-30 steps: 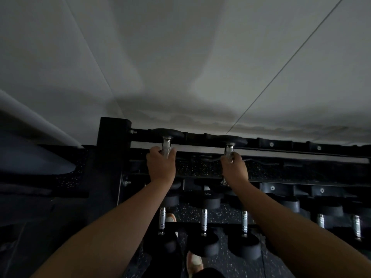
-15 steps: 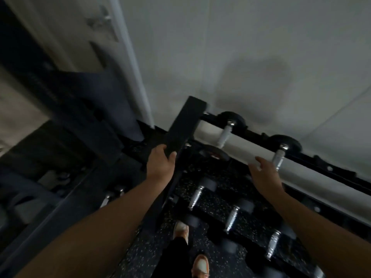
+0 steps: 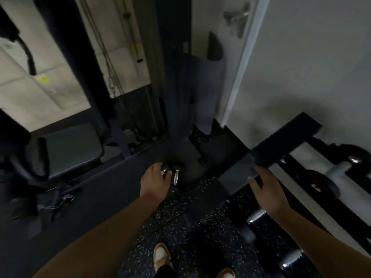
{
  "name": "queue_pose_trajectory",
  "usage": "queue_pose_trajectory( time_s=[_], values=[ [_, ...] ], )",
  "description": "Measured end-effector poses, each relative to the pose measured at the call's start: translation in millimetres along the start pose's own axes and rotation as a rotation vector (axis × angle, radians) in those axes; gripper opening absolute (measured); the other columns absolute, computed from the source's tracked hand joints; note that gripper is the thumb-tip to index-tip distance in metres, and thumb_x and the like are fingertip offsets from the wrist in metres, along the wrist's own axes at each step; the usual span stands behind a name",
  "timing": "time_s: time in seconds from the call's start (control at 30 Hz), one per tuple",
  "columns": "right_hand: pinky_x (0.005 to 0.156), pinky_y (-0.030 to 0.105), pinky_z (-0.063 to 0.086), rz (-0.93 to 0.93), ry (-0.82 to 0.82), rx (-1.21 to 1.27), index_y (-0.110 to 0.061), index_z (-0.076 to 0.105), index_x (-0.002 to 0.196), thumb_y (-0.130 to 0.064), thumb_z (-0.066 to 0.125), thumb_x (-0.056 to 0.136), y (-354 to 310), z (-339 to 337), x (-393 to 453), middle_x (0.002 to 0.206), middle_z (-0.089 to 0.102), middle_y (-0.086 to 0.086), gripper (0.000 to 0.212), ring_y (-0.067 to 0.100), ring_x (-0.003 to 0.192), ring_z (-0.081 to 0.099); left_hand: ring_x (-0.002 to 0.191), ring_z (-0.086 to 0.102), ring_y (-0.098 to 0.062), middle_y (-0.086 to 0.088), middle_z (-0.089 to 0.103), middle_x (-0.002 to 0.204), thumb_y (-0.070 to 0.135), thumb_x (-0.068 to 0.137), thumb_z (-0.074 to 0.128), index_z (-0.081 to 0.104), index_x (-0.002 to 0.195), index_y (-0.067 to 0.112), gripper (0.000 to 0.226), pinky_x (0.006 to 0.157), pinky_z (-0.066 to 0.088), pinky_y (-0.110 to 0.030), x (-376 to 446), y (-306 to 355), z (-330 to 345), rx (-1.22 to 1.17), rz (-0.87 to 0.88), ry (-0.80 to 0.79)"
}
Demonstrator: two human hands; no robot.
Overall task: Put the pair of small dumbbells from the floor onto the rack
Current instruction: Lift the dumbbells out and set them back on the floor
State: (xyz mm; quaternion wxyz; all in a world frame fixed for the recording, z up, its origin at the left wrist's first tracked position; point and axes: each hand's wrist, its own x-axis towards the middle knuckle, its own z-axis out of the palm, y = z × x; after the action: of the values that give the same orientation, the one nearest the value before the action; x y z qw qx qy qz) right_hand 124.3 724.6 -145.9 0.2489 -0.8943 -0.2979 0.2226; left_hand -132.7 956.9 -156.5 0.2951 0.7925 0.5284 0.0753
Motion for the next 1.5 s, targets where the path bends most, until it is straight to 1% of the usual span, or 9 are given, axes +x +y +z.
queue_pose_trajectory(
  time_s=[0.2, 0.37, 0.73, 0.93, 1.03, 1.17, 1.3, 1.4, 1.5],
  values=[
    [0.111, 0.043, 0.029, -0.024, -0.062, 0.023, -0.01, 0.047, 0.142, -0.044, 0.051, 0.097, -89.7, 92.8, 25.2, 0.148, 0.046, 0.014, 0.057, 0.03, 0.138, 0.037, 0.124, 0.047, -0.032, -0.013, 0.054, 0.134, 0.038, 0.093, 0.057, 0.049, 0.132, 0.009, 0.05, 0.1, 0.037, -0.043, 32.7, -105.5, -29.8, 0.057, -0.088, -0.051],
    [0.111, 0.044, 0.034, 0.019, -0.164, 0.047, -0.012, 0.045, 0.144, -0.04, 0.053, 0.098, -132.3, 159.2, 44.0, 0.151, 0.042, 0.012, 0.054, 0.029, 0.138, 0.037, 0.119, 0.05, -0.033, -0.014, 0.056, 0.13, 0.037, 0.094, 0.054, 0.049, 0.13, 0.011, 0.045, 0.096, 0.04, -0.043, 70.1, -160.5, -30.4, 0.133, -0.111, -0.173],
    [0.107, 0.038, 0.036, 0.202, -0.329, 0.082, -0.009, 0.047, 0.141, -0.037, 0.054, 0.098, -119.8, 312.8, 127.7, 0.14, 0.052, 0.015, 0.052, 0.03, 0.13, 0.044, 0.109, 0.055, -0.029, -0.01, 0.06, 0.12, 0.036, 0.094, 0.052, 0.057, 0.121, 0.013, 0.035, 0.092, 0.045, -0.044, 185.9, -222.9, 41.7, 0.228, -0.15, -0.397],
    [0.105, 0.04, 0.037, 0.278, -0.406, 0.054, -0.009, 0.048, 0.139, -0.034, 0.057, 0.095, -73.8, 428.0, 196.1, 0.137, 0.054, 0.016, 0.051, 0.033, 0.128, 0.047, 0.113, 0.054, -0.035, -0.015, 0.058, 0.126, 0.034, 0.093, 0.054, 0.051, 0.131, 0.014, 0.043, 0.093, 0.044, -0.042, 273.7, -276.0, 146.4, 0.272, -0.138, -0.44],
    [0.106, 0.039, 0.037, 0.387, -0.422, 0.075, -0.005, 0.049, 0.137, -0.034, 0.058, 0.095, -39.0, 493.8, 233.2, 0.136, 0.055, 0.02, 0.052, 0.034, 0.127, 0.048, 0.117, 0.055, -0.033, -0.016, 0.061, 0.127, 0.032, 0.094, 0.056, 0.054, 0.13, 0.01, 0.043, 0.097, 0.041, -0.037, 313.9, -314.6, 225.0, 0.218, -0.151, -0.503],
    [0.106, 0.04, 0.036, 0.531, -0.416, 0.123, -0.008, 0.041, 0.144, -0.04, 0.053, 0.096, 21.2, 593.4, 291.8, 0.144, 0.049, 0.019, 0.058, 0.035, 0.131, 0.045, 0.118, 0.055, -0.032, -0.017, 0.064, 0.122, 0.036, 0.092, 0.06, 0.054, 0.13, 0.007, 0.048, 0.099, 0.041, -0.037, 368.2, -381.2, 345.3, 0.161, -0.061, -0.628],
    [0.104, 0.047, 0.041, 0.606, -0.378, 0.071, -0.007, 0.042, 0.143, -0.047, 0.05, 0.097, 75.2, 688.0, 336.4, 0.14, 0.05, 0.025, 0.062, 0.041, 0.127, 0.048, 0.116, 0.052, -0.037, -0.021, 0.057, 0.126, 0.046, 0.09, 0.059, 0.05, 0.132, 0.007, 0.058, 0.098, 0.04, -0.042, 416.5, -443.6, 441.7, 0.217, 0.025, -0.576],
    [0.094, 0.045, 0.046, 0.596, -0.392, 0.073, -0.003, 0.049, 0.132, -0.045, 0.047, 0.098, 95.7, 738.6, 357.5, 0.131, 0.055, 0.027, 0.055, 0.042, 0.117, 0.054, 0.112, 0.055, -0.036, -0.019, 0.056, 0.124, 0.048, 0.089, 0.059, 0.049, 0.131, 0.012, 0.057, 0.091, 0.044, -0.042, 436.8, -471.6, 487.4, 0.144, 0.002, -0.529],
    [0.087, 0.042, 0.047, 0.565, -0.39, 0.065, -0.004, 0.052, 0.127, -0.044, 0.046, 0.099, 108.6, 771.6, 372.8, 0.125, 0.057, 0.025, 0.05, 0.042, 0.11, 0.057, 0.102, 0.059, -0.031, -0.011, 0.058, 0.117, 0.059, 0.088, 0.05, 0.045, 0.126, 0.019, 0.055, 0.074, 0.041, -0.036, 452.2, -487.1, 520.0, 0.122, -0.058, -0.507]
  ],
)
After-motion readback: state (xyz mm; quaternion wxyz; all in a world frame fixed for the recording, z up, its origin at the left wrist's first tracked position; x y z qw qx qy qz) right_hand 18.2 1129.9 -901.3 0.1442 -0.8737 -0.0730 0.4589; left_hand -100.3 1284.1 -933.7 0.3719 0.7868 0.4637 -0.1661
